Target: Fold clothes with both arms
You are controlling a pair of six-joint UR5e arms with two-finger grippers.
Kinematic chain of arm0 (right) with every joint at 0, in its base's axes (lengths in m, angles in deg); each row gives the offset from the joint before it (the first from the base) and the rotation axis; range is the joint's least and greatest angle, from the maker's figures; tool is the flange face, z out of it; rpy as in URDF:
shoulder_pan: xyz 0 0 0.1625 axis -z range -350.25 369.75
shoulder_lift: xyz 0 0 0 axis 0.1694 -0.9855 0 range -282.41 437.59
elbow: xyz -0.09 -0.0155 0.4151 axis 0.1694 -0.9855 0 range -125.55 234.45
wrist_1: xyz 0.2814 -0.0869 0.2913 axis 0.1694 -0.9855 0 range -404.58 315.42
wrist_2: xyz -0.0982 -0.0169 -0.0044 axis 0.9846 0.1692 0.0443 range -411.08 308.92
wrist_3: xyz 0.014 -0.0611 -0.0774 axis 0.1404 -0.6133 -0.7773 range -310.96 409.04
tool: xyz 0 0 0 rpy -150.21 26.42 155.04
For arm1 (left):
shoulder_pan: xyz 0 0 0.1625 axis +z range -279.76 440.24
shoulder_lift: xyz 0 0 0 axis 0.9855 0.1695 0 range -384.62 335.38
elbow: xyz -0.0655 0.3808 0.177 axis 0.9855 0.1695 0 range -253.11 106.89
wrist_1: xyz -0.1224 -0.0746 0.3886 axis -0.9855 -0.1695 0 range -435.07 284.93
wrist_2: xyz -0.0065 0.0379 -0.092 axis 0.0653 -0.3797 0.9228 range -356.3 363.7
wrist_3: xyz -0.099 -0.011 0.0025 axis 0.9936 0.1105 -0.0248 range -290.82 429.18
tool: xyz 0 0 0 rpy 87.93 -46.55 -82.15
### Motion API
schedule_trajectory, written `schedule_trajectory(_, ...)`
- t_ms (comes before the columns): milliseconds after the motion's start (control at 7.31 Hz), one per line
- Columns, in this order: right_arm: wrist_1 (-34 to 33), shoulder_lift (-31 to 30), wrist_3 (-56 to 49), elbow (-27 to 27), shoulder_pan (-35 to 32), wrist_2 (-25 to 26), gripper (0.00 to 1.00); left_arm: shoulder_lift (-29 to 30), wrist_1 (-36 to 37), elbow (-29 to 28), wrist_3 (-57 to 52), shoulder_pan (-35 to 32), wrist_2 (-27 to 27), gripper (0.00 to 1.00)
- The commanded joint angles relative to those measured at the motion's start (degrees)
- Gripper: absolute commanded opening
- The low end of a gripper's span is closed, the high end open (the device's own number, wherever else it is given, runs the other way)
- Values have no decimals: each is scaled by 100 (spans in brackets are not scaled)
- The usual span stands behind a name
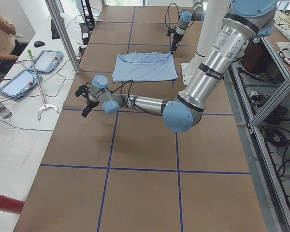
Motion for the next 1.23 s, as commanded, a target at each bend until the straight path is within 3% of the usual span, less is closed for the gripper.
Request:
schedule_trajectory(0,-18,736,-1052,-673,-685,-537,100,0,1,1,0,0,0,100)
schedule_trajectory(274,-18,890,-1974,-906,-889,-556,77,-9,1,1,0,0,0,100)
schedule_trajectory(410,-332,907,-2004,-897,-890,-565,74,0,-8,1,0,0,9,100)
schedule_trajectory(684,-1044,1223,-2004,-871,-881,-556,71,-9,1,1,0,9,9,100)
schedule_trajectory(1094,-1064,1180,-1987,-906,-697,-416,71,-9,1,1,0,9,9,100)
